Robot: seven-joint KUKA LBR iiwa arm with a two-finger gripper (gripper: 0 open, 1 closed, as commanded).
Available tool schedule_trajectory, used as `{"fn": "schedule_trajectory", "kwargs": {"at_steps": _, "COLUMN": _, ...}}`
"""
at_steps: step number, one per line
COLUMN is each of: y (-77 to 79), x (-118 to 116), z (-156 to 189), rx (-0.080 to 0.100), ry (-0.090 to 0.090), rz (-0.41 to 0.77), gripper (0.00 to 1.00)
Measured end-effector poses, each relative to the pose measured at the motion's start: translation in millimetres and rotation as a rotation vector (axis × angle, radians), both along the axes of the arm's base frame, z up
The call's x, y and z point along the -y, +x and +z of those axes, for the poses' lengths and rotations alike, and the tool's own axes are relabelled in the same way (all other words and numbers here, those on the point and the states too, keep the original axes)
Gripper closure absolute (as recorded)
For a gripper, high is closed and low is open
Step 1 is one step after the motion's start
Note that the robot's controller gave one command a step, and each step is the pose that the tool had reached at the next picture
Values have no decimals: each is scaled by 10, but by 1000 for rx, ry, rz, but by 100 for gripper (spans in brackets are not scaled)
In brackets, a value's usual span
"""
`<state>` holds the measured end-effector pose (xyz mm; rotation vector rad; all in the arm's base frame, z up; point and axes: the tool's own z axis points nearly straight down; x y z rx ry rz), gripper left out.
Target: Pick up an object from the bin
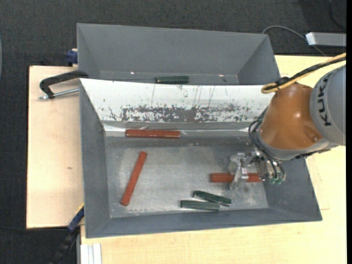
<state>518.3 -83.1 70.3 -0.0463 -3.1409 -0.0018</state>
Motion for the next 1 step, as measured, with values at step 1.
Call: {"fn": "schedule_trajectory", "kwargs": {"at_steps": 1, "y": 370, "x": -200, "z": 1394, "rx": 6, "ry": 0, "rz": -35, "gripper": 100}}
